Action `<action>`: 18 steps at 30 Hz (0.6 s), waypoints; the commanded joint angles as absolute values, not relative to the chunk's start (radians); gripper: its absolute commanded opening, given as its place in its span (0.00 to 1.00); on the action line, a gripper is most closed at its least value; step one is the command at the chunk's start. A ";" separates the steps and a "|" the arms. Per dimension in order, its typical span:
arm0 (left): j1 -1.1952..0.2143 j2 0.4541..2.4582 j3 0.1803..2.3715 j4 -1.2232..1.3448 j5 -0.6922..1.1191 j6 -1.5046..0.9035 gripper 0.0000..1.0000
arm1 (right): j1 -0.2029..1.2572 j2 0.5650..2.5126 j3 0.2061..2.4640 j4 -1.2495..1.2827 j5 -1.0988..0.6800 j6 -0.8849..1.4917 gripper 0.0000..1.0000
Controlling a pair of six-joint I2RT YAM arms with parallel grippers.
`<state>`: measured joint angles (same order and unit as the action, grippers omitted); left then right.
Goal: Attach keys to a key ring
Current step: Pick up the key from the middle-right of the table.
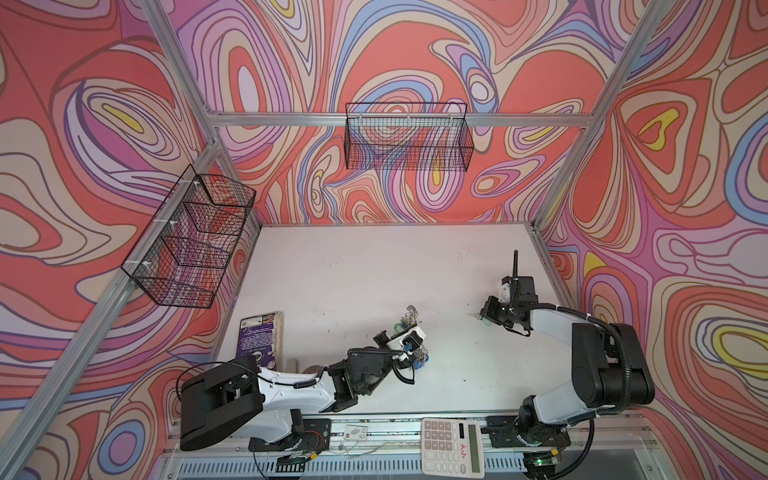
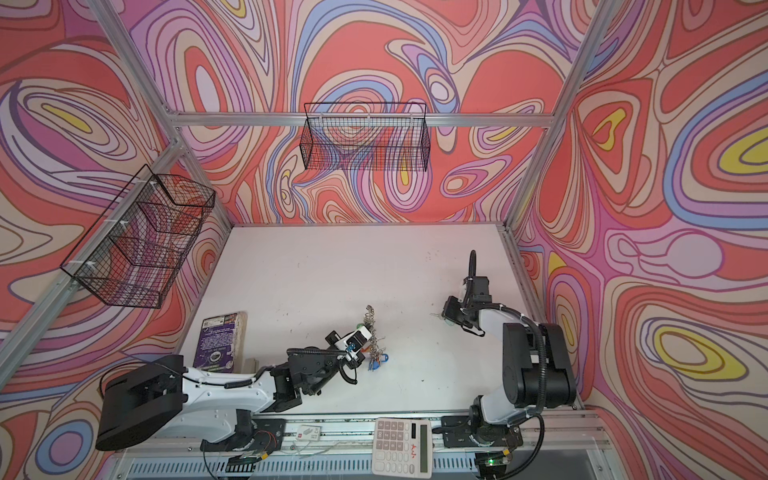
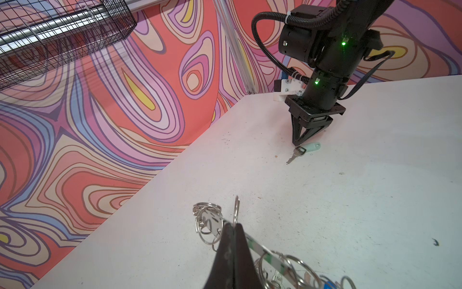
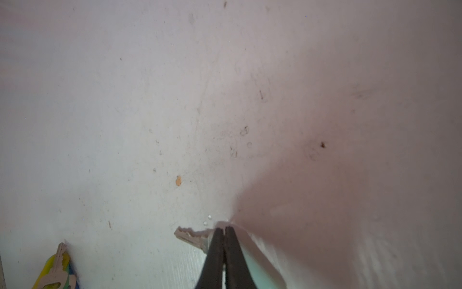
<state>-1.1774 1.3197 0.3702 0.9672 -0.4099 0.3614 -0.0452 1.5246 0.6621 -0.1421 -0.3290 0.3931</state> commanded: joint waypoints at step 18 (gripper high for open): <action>-1.142 1.134 0.470 0.689 -0.410 0.304 0.00 | 0.131 0.991 0.395 0.471 -0.841 0.683 0.00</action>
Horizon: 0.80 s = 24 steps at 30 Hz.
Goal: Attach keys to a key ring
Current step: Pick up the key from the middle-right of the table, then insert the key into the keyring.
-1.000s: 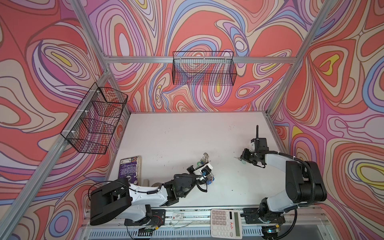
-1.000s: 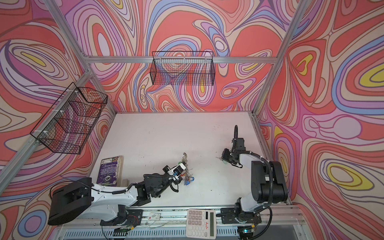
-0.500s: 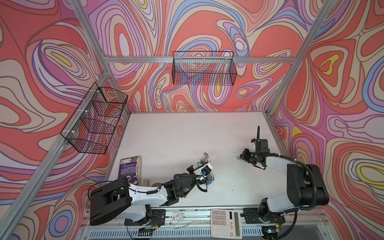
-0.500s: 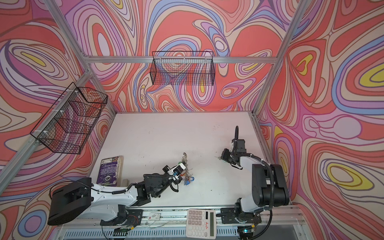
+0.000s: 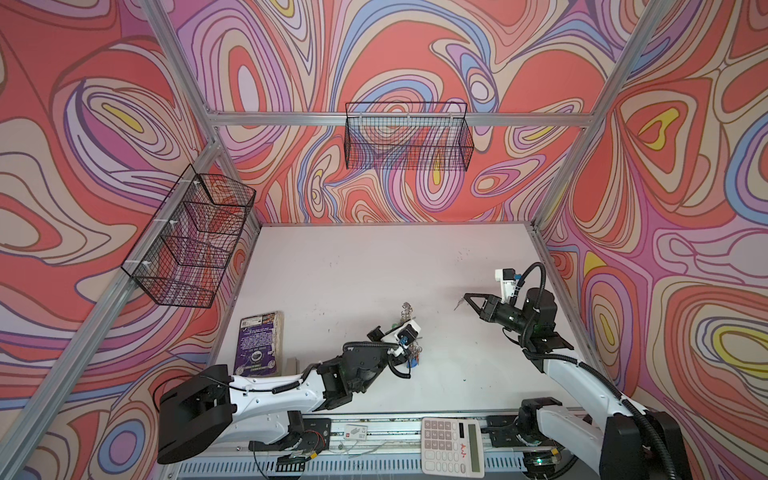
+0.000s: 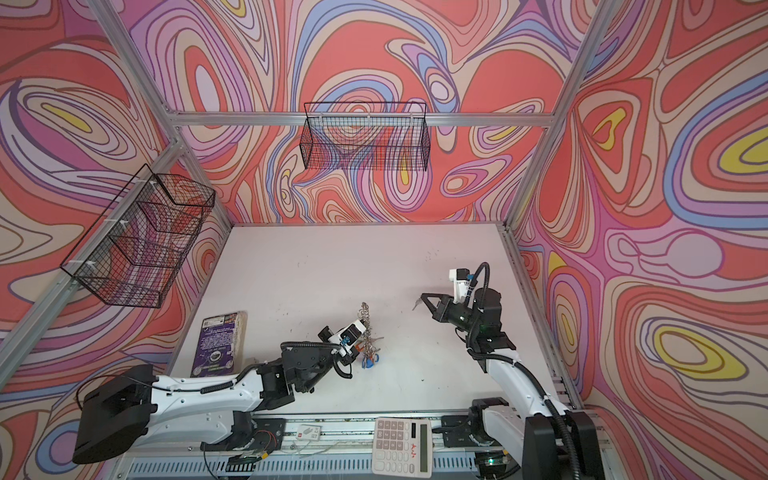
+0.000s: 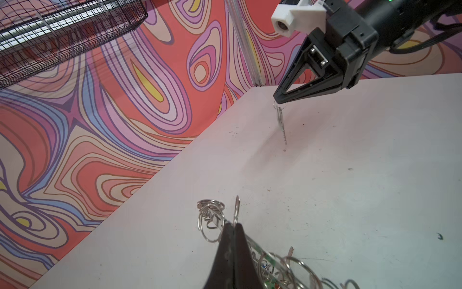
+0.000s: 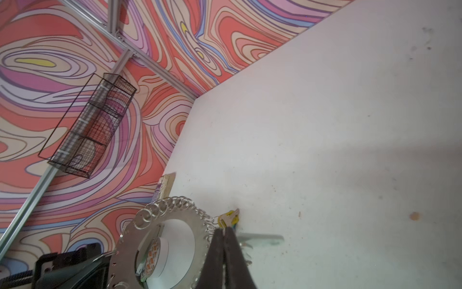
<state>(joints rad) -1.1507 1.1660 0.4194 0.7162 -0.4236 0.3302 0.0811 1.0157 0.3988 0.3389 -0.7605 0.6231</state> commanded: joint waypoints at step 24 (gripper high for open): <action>-1.137 1.204 0.549 0.674 -0.342 0.222 0.00 | 0.478 0.992 0.450 0.378 -0.752 0.655 0.00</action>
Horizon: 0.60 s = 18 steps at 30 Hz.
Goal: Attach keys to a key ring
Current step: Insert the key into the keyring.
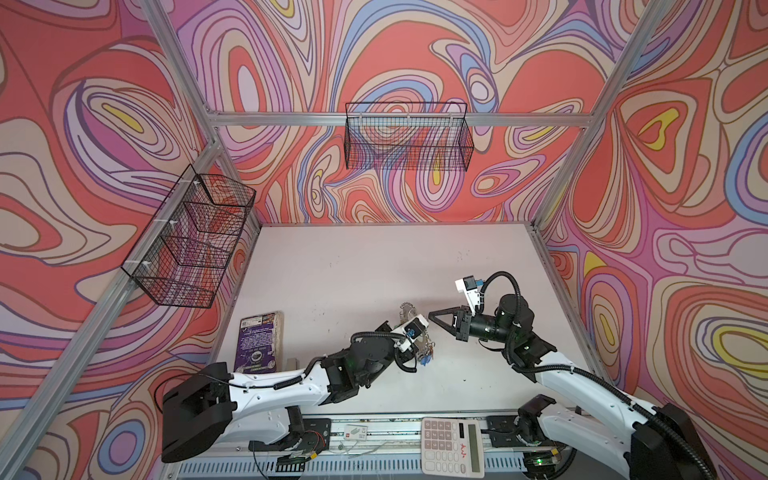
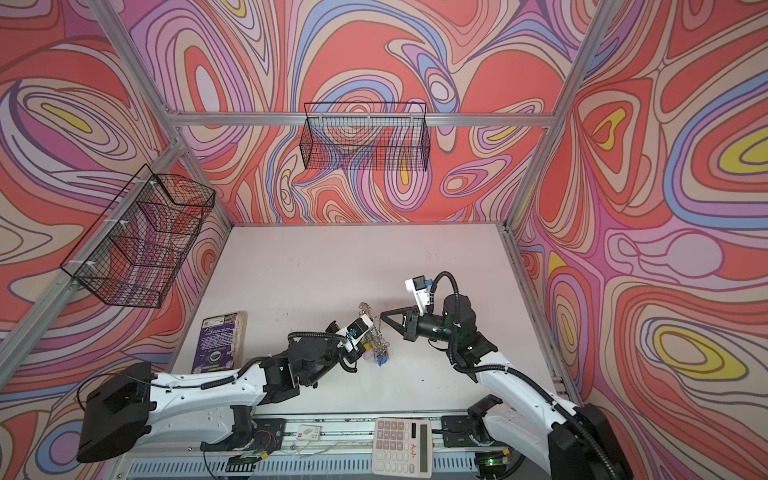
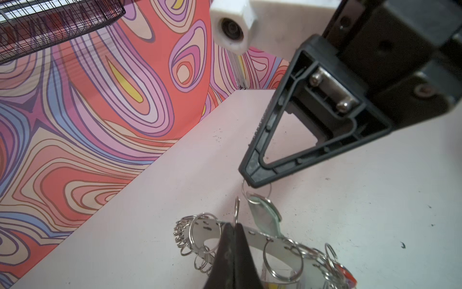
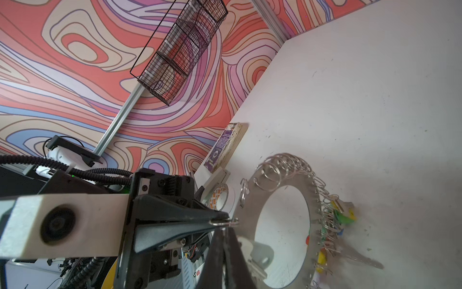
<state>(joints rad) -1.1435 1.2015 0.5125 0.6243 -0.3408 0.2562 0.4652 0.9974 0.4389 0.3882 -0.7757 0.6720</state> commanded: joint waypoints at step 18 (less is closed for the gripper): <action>-1.138 1.213 0.548 0.689 -0.367 0.181 0.00 | 0.484 0.990 0.399 0.437 -0.688 0.685 0.00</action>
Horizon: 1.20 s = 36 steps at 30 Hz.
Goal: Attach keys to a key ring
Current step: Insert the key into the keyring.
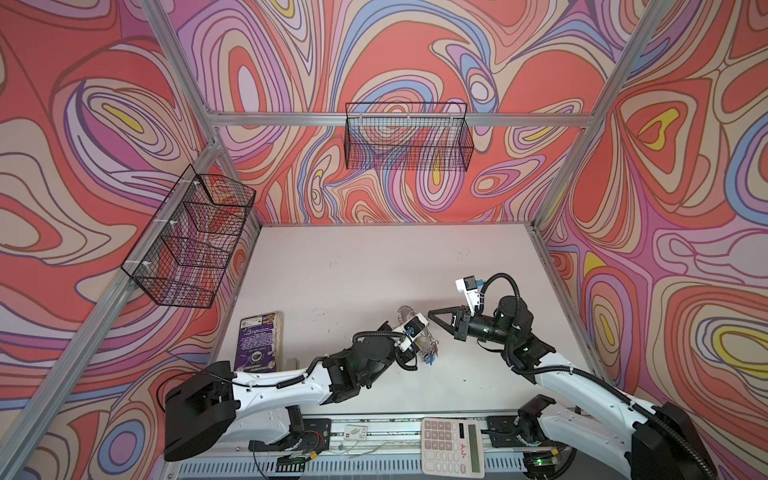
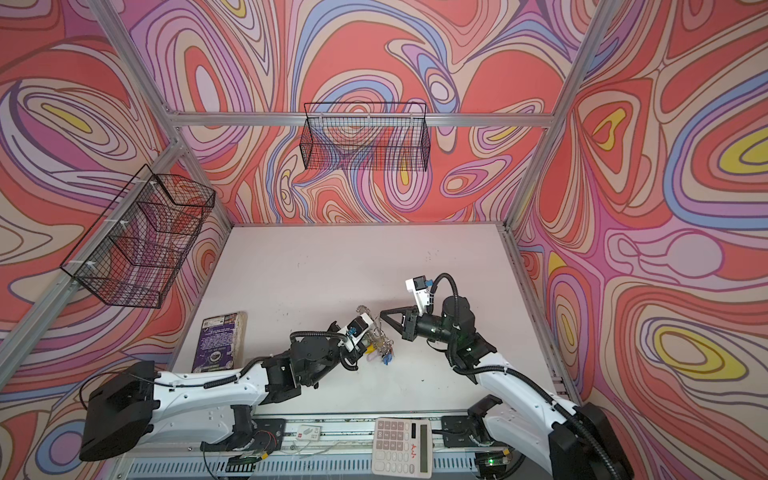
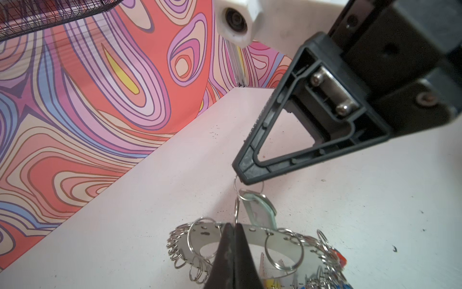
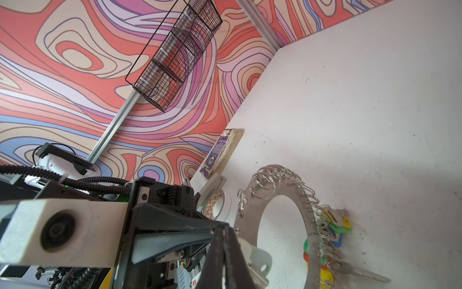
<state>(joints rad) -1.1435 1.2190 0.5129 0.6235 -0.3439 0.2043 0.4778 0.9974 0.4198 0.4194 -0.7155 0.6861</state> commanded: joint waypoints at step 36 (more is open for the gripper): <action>-1.137 1.213 0.526 0.717 -0.336 0.156 0.00 | 0.515 1.032 0.370 0.562 -0.594 0.762 0.00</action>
